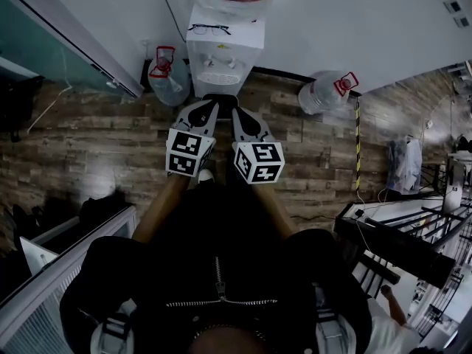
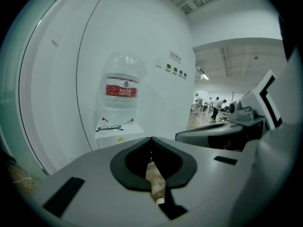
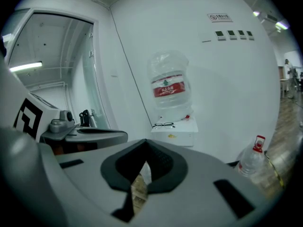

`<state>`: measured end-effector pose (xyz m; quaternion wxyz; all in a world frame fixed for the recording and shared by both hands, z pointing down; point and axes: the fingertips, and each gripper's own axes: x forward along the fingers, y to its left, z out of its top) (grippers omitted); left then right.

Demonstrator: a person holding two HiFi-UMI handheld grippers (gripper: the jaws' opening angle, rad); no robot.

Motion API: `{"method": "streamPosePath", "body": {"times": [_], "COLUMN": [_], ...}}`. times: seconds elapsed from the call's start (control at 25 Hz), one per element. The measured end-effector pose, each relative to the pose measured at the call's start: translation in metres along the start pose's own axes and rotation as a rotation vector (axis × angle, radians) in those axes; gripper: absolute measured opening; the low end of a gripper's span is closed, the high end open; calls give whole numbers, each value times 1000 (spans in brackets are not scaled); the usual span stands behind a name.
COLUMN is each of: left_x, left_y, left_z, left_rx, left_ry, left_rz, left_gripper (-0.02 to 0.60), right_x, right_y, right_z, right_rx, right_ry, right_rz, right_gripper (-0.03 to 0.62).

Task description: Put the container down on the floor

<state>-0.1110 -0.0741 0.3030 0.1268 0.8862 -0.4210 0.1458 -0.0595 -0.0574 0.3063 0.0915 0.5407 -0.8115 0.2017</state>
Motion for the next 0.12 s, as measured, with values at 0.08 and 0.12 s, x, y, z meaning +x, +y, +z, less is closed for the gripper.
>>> {"method": "streamPosePath", "body": {"times": [0.08,0.12], "left_x": [-5,-7], "left_y": [1,2], "left_z": [-2,-3], "left_rx": [4,6], "left_ry": [4,6], "left_rz": [2,4], "left_gripper": [14,14], "right_x": [-1,-1], "right_y": [4,7], "right_z": [-3,-5], "right_rx": [6,10], "right_ry": [0,0], "right_rz": [3,6], "right_gripper": [9,9]}}
